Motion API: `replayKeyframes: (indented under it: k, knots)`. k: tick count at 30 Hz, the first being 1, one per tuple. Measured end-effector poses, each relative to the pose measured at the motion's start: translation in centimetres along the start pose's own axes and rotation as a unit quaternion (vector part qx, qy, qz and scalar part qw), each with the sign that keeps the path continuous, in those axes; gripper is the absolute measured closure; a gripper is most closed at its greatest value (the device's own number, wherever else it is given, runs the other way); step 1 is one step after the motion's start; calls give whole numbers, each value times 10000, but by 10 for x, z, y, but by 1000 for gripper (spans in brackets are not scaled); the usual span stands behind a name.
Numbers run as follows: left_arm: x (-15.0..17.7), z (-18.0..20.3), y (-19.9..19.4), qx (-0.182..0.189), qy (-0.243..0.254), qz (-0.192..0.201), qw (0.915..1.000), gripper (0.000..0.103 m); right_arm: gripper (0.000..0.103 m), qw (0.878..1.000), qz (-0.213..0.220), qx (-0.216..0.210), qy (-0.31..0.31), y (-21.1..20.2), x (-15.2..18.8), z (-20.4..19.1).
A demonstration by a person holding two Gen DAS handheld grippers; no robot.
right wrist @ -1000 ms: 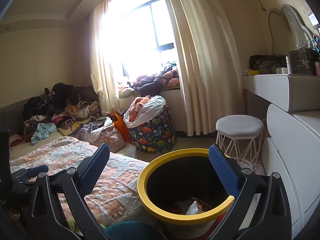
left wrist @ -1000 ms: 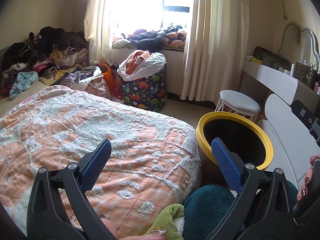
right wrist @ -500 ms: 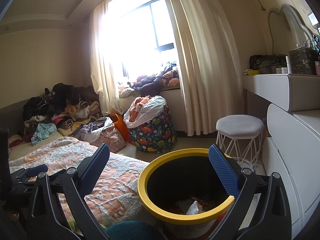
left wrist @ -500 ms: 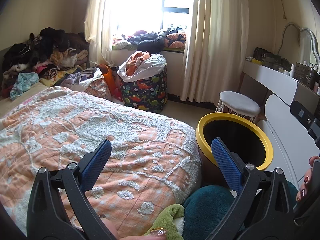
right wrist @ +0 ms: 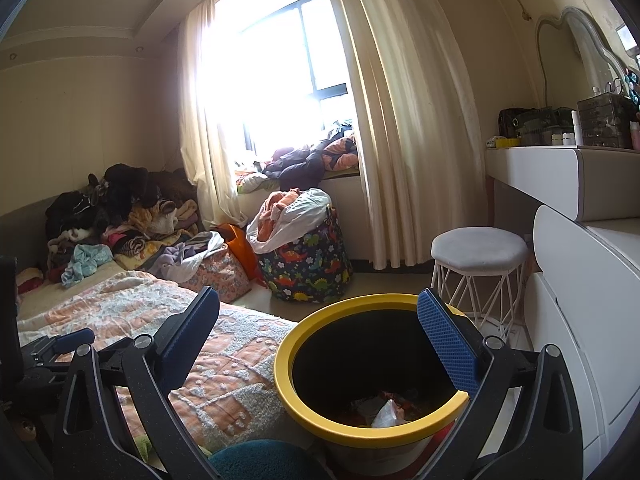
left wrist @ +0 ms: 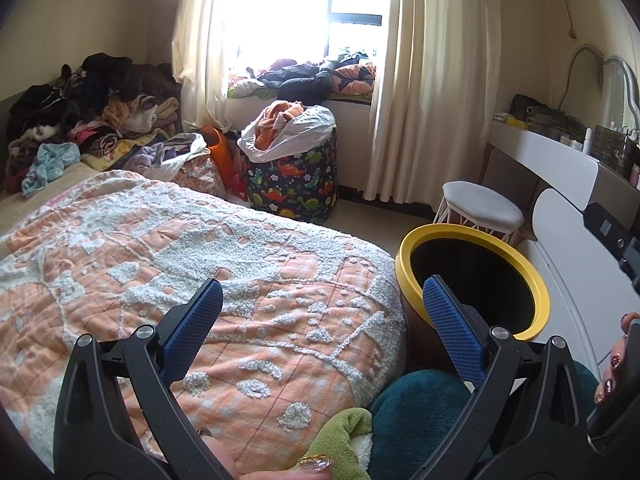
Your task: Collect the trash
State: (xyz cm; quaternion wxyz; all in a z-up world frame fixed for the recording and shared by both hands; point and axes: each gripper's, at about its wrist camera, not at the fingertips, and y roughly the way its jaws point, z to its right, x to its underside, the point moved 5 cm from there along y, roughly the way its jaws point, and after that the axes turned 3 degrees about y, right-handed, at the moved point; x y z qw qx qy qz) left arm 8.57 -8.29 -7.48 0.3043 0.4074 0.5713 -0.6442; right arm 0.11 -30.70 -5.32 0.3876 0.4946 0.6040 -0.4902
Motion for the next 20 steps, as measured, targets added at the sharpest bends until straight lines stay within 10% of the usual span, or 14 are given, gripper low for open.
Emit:
replayKeyframes:
  k: [6,11,15,20]
  knots:
    - [3,-25,9,-312,-457,-290,9980,11,6,9987,-170,-390,-297,7,-11,-34]
    - [10,-118,-7,-1010,-1271,-374,9860,11,6,9800,-857,-1632,-744,39,-18,-139]
    - [43,-236,-32,-2277,-1891,-673,9528,11,6,9211,-2285,-2852,-1344,77,34,-267]
    - [116,-380,-68,-3737,-2712,-1376,8763,11,7,8124,-3887,-3745,-2207,94,165,-417]
